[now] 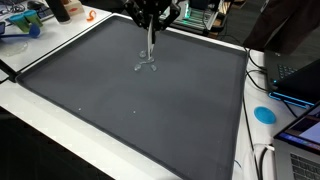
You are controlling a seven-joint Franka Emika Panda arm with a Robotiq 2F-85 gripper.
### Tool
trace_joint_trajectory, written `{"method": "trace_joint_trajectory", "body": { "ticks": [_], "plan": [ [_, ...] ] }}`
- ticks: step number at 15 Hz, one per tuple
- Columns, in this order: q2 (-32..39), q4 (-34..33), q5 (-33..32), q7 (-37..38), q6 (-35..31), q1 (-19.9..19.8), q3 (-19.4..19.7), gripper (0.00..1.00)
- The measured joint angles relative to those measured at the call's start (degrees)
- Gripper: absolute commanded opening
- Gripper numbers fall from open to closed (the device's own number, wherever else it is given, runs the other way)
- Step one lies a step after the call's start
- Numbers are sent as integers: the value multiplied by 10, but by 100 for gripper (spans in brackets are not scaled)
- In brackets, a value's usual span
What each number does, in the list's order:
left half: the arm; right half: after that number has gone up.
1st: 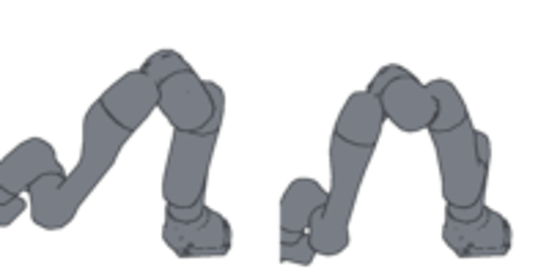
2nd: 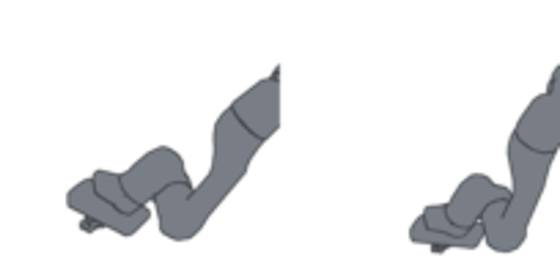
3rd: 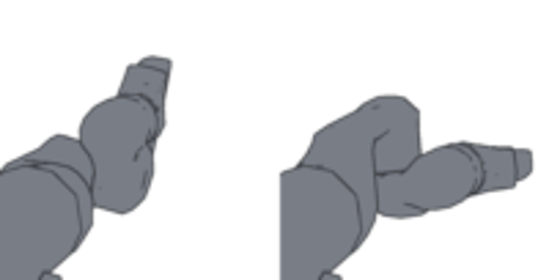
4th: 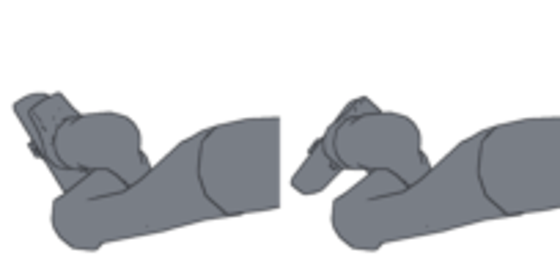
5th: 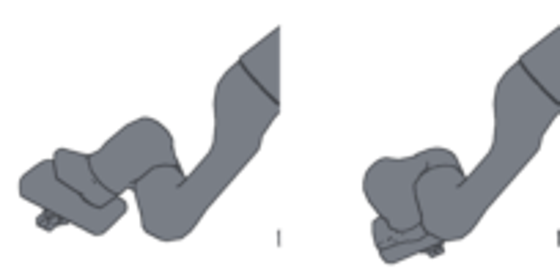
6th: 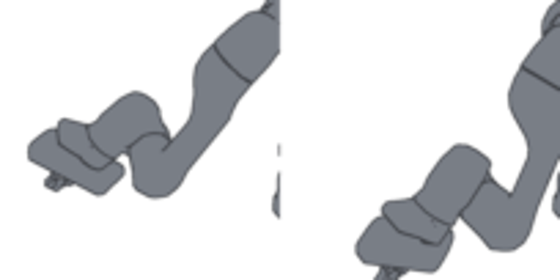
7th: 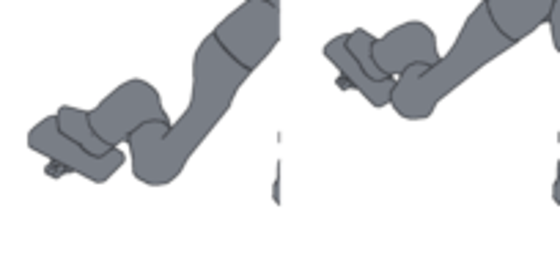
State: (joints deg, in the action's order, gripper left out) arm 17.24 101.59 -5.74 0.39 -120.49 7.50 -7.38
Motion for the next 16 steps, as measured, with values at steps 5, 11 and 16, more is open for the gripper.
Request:
{"method": "trace_joint_trajectory", "body": {
  "ticks": [5, 11, 16],
  "plan": [
    [-20, 45, 82, -87, -45, -32, 0, 1],
    [-48, 96, 197, -213, -118, -58, -2, 1],
    [-69, 145, 319, -354, -165, -78, -8, 1]
  ]
}}
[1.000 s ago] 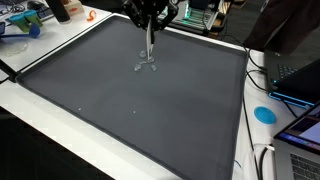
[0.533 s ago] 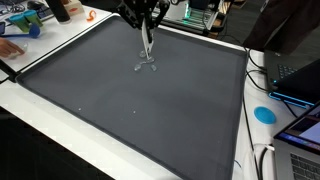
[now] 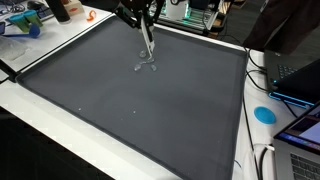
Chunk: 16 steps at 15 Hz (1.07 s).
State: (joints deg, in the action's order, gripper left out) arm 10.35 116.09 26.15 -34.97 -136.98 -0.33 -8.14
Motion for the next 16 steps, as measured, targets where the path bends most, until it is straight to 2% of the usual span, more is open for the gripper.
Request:
{"method": "trace_joint_trajectory", "body": {
  "ticks": [7, 16],
  "plan": [
    [-19, 49, 114, -124, -4, -13, 3, 1],
    [-25, 96, 137, -191, -24, -11, 5, 1]
  ]
}}
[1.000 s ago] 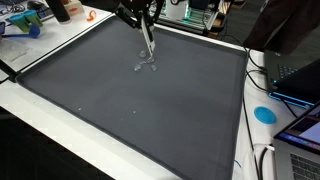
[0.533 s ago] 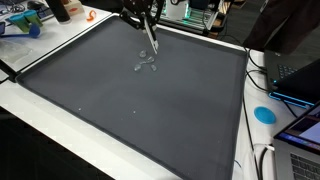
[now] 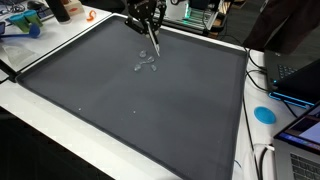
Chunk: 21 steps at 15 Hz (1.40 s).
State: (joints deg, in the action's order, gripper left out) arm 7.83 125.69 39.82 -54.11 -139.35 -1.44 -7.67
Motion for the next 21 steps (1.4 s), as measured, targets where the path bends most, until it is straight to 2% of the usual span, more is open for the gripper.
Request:
{"method": "trace_joint_trajectory", "body": {
  "ticks": [21],
  "plan": [
    [-27, 86, -1, 4, 0, 5, 5, 1]
  ]
}}
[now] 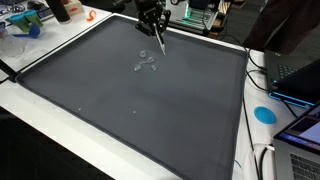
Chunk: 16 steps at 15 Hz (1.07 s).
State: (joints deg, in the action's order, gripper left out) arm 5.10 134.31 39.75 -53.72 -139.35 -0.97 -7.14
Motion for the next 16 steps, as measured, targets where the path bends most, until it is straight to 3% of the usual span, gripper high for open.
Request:
{"method": "trace_joint_trajectory", "body": {
  "ticks": [6, 16],
  "plan": [
    [-7, 9, -29, 64, -9, 16, 0, 1],
    [-21, 10, -183, 276, -19, 46, -1, 1]
  ]
}}
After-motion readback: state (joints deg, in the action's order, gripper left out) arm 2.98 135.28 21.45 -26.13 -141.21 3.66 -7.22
